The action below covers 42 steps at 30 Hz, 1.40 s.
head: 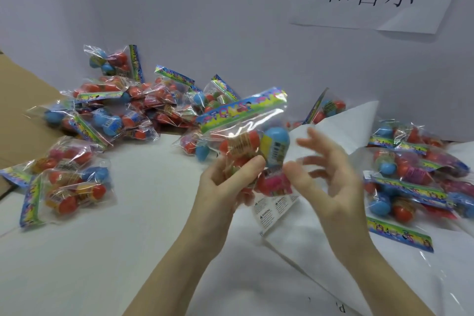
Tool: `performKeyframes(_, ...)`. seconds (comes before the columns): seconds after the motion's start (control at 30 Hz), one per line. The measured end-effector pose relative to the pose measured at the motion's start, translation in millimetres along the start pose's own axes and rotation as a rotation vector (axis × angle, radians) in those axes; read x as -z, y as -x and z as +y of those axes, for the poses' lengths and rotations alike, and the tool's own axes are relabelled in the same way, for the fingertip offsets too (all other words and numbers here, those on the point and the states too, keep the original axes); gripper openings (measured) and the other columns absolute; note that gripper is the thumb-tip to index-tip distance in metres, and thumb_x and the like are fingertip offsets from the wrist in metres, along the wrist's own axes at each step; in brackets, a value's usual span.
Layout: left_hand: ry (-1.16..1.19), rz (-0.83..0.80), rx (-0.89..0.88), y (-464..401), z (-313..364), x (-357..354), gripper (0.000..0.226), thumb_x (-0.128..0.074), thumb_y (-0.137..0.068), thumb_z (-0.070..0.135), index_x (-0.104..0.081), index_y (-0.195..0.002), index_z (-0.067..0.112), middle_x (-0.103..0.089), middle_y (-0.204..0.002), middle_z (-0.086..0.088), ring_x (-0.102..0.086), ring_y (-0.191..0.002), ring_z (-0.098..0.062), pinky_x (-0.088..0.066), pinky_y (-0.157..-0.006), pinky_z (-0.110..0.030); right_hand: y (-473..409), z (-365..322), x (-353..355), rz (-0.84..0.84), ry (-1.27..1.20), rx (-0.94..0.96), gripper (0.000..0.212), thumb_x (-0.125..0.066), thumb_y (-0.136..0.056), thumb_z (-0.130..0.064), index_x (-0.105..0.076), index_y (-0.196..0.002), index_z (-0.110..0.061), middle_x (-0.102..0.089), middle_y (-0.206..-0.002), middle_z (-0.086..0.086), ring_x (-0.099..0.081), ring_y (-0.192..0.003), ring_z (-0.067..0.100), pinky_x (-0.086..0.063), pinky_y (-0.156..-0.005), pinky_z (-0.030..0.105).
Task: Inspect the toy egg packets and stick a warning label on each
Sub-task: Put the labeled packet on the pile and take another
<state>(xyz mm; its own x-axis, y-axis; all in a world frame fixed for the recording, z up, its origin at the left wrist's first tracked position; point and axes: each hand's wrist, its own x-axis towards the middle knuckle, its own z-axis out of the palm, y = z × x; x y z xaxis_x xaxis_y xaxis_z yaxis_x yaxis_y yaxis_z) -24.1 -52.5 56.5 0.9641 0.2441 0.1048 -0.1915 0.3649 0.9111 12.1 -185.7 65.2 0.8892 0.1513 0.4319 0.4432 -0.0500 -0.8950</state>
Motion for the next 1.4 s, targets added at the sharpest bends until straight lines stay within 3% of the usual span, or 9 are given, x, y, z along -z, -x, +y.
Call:
performKeyframes(0.13,-0.050,-0.059,0.050,0.8,-0.5,-0.5,0.054,-0.073,-0.057,0.039,-0.067,-0.105,0.014,-0.069,-0.097,-0.014,-0.059,-0.090,-0.026,-0.044,-0.082,-0.044,-6.4,3.3,7.7,-0.265,-0.277,-0.279,0.025,-0.068,-0.065,-0.029,-0.073,-0.086,-0.017,-0.071,-0.081,0.001,-0.066,-0.075,0.011,-0.050,-0.067,0.019)
performKeyframes(0.3,-0.099,-0.102,0.035,2.9,0.9,-5.3,0.015,-0.076,-0.068,0.030,-0.072,-0.077,0.019,-0.069,-0.066,0.007,-0.061,-0.055,-0.002,-0.044,-0.050,-0.011,-3.9,1.6,4.9,-0.374,-0.340,-0.334,0.021,-0.071,-0.065,-0.022,-0.073,-0.085,-0.015,-0.072,-0.078,0.004,-0.069,-0.076,0.017,-0.051,-0.065,0.020)
performKeyframes(0.53,-0.092,-0.086,0.053,0.8,-1.4,-3.4,0.018,-0.067,-0.067,0.032,-0.076,-0.081,0.024,-0.074,-0.080,0.000,-0.070,-0.076,-0.013,-0.052,-0.060,-0.019,-2.0,0.6,2.5,-0.264,-0.323,-0.282,0.018,-0.073,-0.059,-0.026,-0.076,-0.072,-0.013,-0.071,-0.067,0.008,-0.068,-0.065,0.019,-0.052,-0.058,0.021)
performKeyframes(0.73,-0.039,-0.132,0.075,0.8,4.0,2.2,0.026,-0.063,-0.068,0.022,-0.069,-0.092,0.014,-0.070,-0.073,0.002,-0.065,-0.062,-0.008,-0.048,-0.050,-0.017,-3.5,3.3,2.8,-0.298,-0.290,-0.209,0.060,-0.070,-0.052,-0.070,-0.075,-0.084,-0.020,-0.073,-0.076,0.002,-0.068,-0.070,0.013,-0.052,-0.062,0.019)
performKeyframes(0.87,0.049,-0.025,0.004,-2.4,-0.7,3.3,0.030,-0.061,-0.068,0.018,-0.065,-0.096,0.008,-0.071,-0.077,-0.001,-0.066,-0.066,-0.011,-0.052,-0.055,-0.020,-6.4,3.6,7.3,-0.306,-0.414,-0.264,0.030,-0.075,-0.059,-0.038,-0.077,-0.086,-0.025,-0.073,-0.080,0.003,-0.067,-0.069,0.013,-0.052,-0.060,0.019)
performKeyframes(1.0,0.020,-0.022,-0.032,-1.3,-4.0,-2.6,0.034,-0.058,-0.072,0.021,-0.062,-0.106,0.015,-0.072,-0.092,0.006,-0.067,-0.084,-0.007,-0.054,-0.072,-0.024,-4.4,4.9,2.6,-0.055,-0.370,-0.083,0.021,-0.068,-0.061,-0.028,-0.075,-0.081,-0.032,-0.074,-0.077,-0.009,-0.068,-0.070,0.004,-0.052,-0.063,0.015)
performKeyframes(1.07,-0.145,0.060,-0.051,-2.5,-8.8,-2.2,0.038,-0.061,-0.069,0.034,-0.058,-0.107,0.030,-0.067,-0.105,0.010,-0.064,-0.096,-0.005,-0.051,-0.085,-0.028,-3.0,5.4,1.0,0.114,-0.072,0.197,0.025,-0.074,-0.068,-0.023,-0.072,-0.091,-0.031,-0.071,-0.082,-0.021,-0.066,-0.074,-0.002,-0.050,-0.069,0.012)
performKeyframes(1.17,-0.176,0.097,-0.036,-1.7,-9.8,-2.5,0.049,-0.069,-0.060,0.043,-0.060,-0.107,0.030,-0.064,-0.100,0.008,-0.063,-0.091,-0.005,-0.052,-0.077,-0.024,1.5,13.4,4.2,0.243,0.464,0.726,0.024,-0.073,-0.076,-0.013,-0.065,-0.099,-0.013,-0.069,-0.094,-0.002,-0.068,-0.073,0.013,-0.051,-0.070,0.024)
performKeyframes(1.4,0.143,-0.176,0.030,3.6,-1.3,-2.1,0.026,-0.072,-0.071,0.023,-0.069,-0.096,0.018,-0.070,-0.084,-0.001,-0.069,-0.078,-0.016,-0.055,-0.066,-0.025,12.5,15.6,-7.6,0.082,0.642,0.945,0.030,-0.063,-0.086,-0.035,-0.073,-0.093,-0.008,-0.064,-0.104,0.000,-0.059,-0.080,0.019,-0.050,-0.066,0.034)
